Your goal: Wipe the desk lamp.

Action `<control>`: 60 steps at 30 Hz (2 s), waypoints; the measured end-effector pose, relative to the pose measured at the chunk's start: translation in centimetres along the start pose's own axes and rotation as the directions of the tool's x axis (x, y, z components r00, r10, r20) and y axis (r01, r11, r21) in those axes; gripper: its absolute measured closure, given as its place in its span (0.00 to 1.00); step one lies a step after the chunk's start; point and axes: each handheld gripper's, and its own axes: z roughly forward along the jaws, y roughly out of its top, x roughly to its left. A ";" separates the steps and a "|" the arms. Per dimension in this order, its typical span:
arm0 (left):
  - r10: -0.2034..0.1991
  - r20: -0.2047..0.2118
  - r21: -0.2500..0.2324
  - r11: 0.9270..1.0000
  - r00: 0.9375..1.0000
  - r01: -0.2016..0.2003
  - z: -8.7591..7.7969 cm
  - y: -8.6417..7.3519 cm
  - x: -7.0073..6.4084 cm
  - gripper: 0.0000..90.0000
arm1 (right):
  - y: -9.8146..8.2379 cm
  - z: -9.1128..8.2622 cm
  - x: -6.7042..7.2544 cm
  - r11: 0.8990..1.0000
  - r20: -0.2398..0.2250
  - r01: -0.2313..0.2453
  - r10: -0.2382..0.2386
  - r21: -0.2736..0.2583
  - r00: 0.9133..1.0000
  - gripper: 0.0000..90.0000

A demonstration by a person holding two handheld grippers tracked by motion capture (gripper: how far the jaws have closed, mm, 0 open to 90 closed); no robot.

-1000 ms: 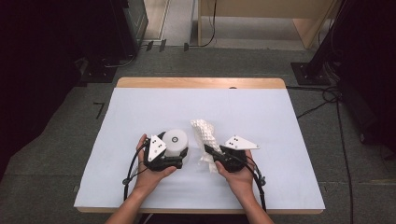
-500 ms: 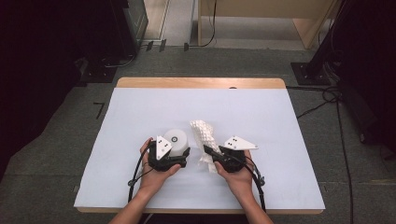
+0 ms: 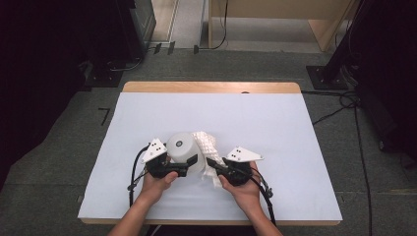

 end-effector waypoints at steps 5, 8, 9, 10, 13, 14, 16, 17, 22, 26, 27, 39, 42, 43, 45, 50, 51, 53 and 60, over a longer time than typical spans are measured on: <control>0.009 0.008 0.018 1.000 1.000 -0.009 0.2 -0.1 -0.1 0.09 | 0.0 0.2 0.2 1.000 -0.006 0.003 -0.003 0.006 1.000 0.87; 0.013 0.024 0.022 1.000 1.000 -0.014 0.3 -0.1 -0.2 0.09 | 0.0 0.1 0.3 1.000 -0.012 -0.001 0.001 0.002 1.000 0.87; 0.020 0.031 0.031 0.999 0.999 -0.021 0.4 -0.2 -0.3 0.09 | 0.1 0.0 0.3 1.000 -0.012 0.002 -0.002 -0.001 1.000 0.87; 0.022 0.034 0.035 0.999 0.999 -0.023 0.5 -0.2 -0.4 0.09 | 0.3 -0.1 0.4 1.000 -0.012 0.001 -0.001 -0.008 1.000 0.87; 0.059 0.029 0.071 0.996 0.998 -0.061 0.9 -0.5 -0.8 0.09 | 0.7 -0.5 0.4 1.000 -0.012 0.009 -0.009 -0.023 1.000 0.88; 0.078 0.025 0.084 0.993 0.997 -0.080 1.1 -0.6 -1.0 0.09 | 0.8 -0.6 0.4 0.999 -0.013 0.010 -0.010 -0.032 1.000 0.88; 0.118 0.015 0.111 0.987 0.993 -0.119 1.5 -0.8 -1.4 0.09 | 1.2 -1.0 0.5 0.999 -0.009 0.013 -0.013 -0.047 1.000 0.88; 0.134 0.012 0.119 0.984 0.991 -0.134 1.7 -0.9 -1.6 0.09 | 1.4 -1.2 0.5 0.998 -0.007 0.011 -0.012 -0.054 1.000 0.88; 0.156 0.006 0.124 0.980 0.988 -0.156 1.8 -0.9 -2.2 0.09 | 1.6 -1.7 0.3 0.997 0.000 0.008 -0.008 -0.071 1.000 0.88; 0.137 0.009 0.079 0.987 0.991 -0.137 1.1 -0.2 -1.8 0.09 | 1.0 -1.1 0.1 0.999 0.002 0.003 -0.002 -0.038 1.000 0.88; 0.129 0.006 0.068 0.989 0.992 -0.129 1.0 -0.1 -1.6 0.09 | 0.8 -0.8 0.1 1.000 0.000 0.003 -0.003 -0.029 1.000 0.88; 0.174 -0.018 0.075 0.982 0.984 -0.173 1.6 -0.4 -2.2 0.10 | 0.2 -0.4 -0.2 1.000 0.018 -0.009 0.009 -0.005 1.000 0.88; 0.186 -0.018 0.097 0.978 0.982 -0.184 2.1 -0.6 -2.6 0.10 | 0.7 -1.0 0.1 1.000 0.049 0.008 -0.007 -0.025 0.999 0.88; 0.182 -0.014 0.099 0.979 0.983 -0.180 2.2 -0.6 -2.6 0.10 | 0.9 -1.2 0.2 0.999 0.052 0.011 -0.009 -0.033 0.999 0.88; 0.186 -0.017 0.105 0.977 0.982 -0.183 2.3 -0.7 -2.7 0.10 | 1.3 -1.7 0.2 0.998 0.046 0.014 -0.012 -0.056 0.999 0.88; 0.203 -0.026 0.117 0.973 0.979 -0.199 2.4 -0.7 -3.0 0.10 | 1.9 -2.5 0.3 0.996 0.041 0.024 -0.021 -0.088 0.999 0.88; 0.199 -0.024 0.110 0.975 0.980 -0.195 2.3 -0.6 -3.0 0.10 | 1.8 -2.4 0.3 0.997 0.042 0.020 -0.017 -0.080 0.999 0.88; 0.194 -0.029 0.101 0.977 0.981 -0.190 2.1 -0.3 -2.9 0.10 | 1.5 -2.0 0.2 0.998 0.043 0.021 -0.018 -0.063 0.999 0.88; 0.165 -0.056 0.054 0.985 0.985 -0.162 1.3 0.7 -2.6 0.10 | -0.3 0.0 -0.1 1.000 0.045 -0.003 0.002 0.019 0.999 0.88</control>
